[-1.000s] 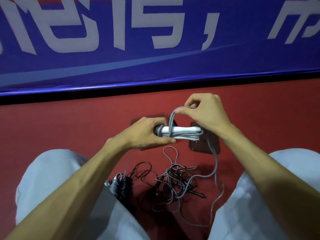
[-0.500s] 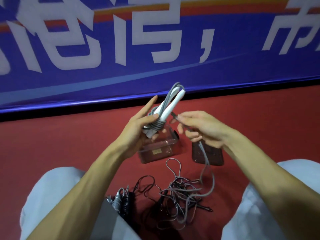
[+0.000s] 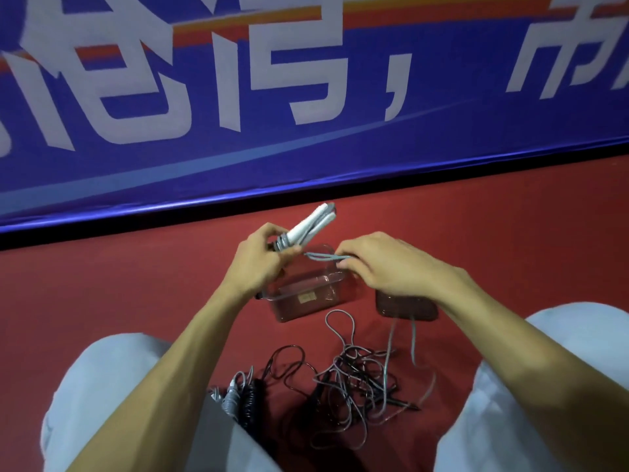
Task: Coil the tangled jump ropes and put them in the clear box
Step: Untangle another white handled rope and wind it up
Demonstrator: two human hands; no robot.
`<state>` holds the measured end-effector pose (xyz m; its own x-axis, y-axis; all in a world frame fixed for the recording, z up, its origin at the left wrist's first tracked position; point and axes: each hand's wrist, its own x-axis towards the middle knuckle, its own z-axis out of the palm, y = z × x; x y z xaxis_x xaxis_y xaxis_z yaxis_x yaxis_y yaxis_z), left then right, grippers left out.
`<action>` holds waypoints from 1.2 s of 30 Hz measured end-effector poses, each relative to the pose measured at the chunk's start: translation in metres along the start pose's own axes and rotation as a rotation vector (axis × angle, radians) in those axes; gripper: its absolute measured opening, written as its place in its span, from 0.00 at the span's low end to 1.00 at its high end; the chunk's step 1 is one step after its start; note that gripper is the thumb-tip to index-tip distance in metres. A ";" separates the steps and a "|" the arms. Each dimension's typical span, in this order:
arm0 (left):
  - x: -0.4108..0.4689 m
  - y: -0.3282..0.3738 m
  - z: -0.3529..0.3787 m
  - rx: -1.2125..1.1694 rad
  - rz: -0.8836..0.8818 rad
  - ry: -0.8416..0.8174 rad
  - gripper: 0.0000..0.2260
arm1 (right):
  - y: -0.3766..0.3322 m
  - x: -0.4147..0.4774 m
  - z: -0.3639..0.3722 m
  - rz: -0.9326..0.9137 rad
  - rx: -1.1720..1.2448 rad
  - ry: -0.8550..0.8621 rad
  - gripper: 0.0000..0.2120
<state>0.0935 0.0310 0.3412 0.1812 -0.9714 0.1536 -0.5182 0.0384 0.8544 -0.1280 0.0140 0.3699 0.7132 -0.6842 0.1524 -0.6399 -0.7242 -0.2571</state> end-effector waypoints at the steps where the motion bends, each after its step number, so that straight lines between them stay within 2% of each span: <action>1: -0.001 -0.002 0.002 0.144 0.037 -0.044 0.11 | -0.002 -0.001 0.000 -0.044 -0.054 0.032 0.06; 5: -0.005 -0.006 0.011 0.459 0.140 -0.269 0.13 | -0.004 -0.005 0.004 -0.170 -0.158 0.097 0.09; 9: -0.017 0.006 0.014 0.467 0.247 -0.507 0.19 | -0.002 -0.004 0.005 -0.204 -0.029 0.234 0.07; 12: -0.024 0.014 0.016 0.459 0.306 -0.481 0.28 | 0.002 -0.002 0.006 -0.158 -0.046 0.344 0.07; 14: -0.023 0.012 0.016 0.496 0.344 -0.468 0.29 | 0.004 0.000 0.007 -0.076 0.015 0.402 0.07; 17: -0.021 0.009 0.017 0.465 0.346 -0.502 0.26 | 0.004 0.006 0.008 0.096 0.343 0.481 0.02; 21: -0.023 0.014 0.014 0.401 0.377 -0.438 0.21 | 0.001 0.010 0.005 0.261 0.698 0.502 0.08; 25: -0.025 0.022 0.008 0.177 0.317 -0.504 0.06 | 0.003 0.009 -0.001 0.348 1.197 0.423 0.03; 26: -0.026 0.024 0.007 0.065 0.274 -0.513 0.05 | 0.004 0.011 0.000 0.381 1.304 0.424 0.06; 28: -0.027 0.029 0.005 -0.113 0.204 -0.451 0.13 | 0.004 0.015 0.002 0.441 1.425 0.432 0.13; 29: -0.026 0.031 0.004 -0.173 0.183 -0.405 0.14 | 0.003 0.016 0.003 0.458 1.453 0.419 0.14; 31: -0.025 0.034 0.004 -0.299 0.137 -0.321 0.14 | 0.001 0.017 0.003 0.448 1.484 0.337 0.11; 34: -0.025 0.036 0.003 -0.499 0.061 -0.289 0.22 | 0.000 0.014 0.002 0.414 1.463 0.197 0.07; 36: -0.024 0.037 0.005 -0.561 0.070 -0.273 0.18 | 0.001 0.012 0.001 0.369 1.370 0.111 0.04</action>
<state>0.0662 0.0545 0.3668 -0.0955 -0.9840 0.1501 0.0102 0.1498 0.9887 -0.1200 0.0055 0.3703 0.5023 -0.8619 -0.0688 0.0431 0.1045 -0.9936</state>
